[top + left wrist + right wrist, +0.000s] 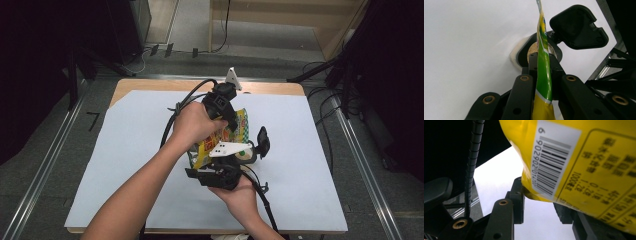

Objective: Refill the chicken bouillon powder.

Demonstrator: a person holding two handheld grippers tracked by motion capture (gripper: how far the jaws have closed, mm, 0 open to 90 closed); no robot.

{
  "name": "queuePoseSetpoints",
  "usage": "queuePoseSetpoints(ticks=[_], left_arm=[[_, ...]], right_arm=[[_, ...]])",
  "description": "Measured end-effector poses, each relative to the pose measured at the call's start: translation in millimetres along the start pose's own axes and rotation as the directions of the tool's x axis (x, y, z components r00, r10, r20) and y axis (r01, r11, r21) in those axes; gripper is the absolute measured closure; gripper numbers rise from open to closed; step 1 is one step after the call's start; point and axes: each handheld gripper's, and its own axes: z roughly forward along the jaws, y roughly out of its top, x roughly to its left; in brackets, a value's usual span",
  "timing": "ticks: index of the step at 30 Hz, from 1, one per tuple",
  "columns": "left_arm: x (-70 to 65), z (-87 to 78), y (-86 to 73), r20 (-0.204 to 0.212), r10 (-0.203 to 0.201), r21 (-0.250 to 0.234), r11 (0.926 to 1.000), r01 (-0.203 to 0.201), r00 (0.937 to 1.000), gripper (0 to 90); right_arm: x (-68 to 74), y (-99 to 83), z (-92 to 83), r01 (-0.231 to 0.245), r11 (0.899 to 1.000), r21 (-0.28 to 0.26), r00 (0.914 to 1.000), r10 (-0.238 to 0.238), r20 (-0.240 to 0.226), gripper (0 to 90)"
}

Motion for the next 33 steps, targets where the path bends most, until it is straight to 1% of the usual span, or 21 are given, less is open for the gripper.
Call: queuePoseSetpoints(ticks=[6,15,33], left_arm=[[-0.5,-0.3,0.2,-0.002,0.005,-0.001,1.0000,-0.005,1.0000,85.5],[-0.3,-2.6,0.4,0.004,-0.001,-0.014,0.9999,0.001,1.0000,85.5],[0.2,-1.1,0.4,-0.001,-0.001,-0.005,1.0000,0.001,1.0000,85.5]], right_arm=[[-0.3,0.0,-0.3,0.003,1.000,0.001,1.0000,-0.003,0.003,65.7],[-0.9,2.5,-2.5,0.014,1.000,0.002,0.9998,-0.014,0.011,65.7],[-0.4,2.2,-2.3,0.010,1.000,0.005,0.9999,-0.010,0.007,65.6]])
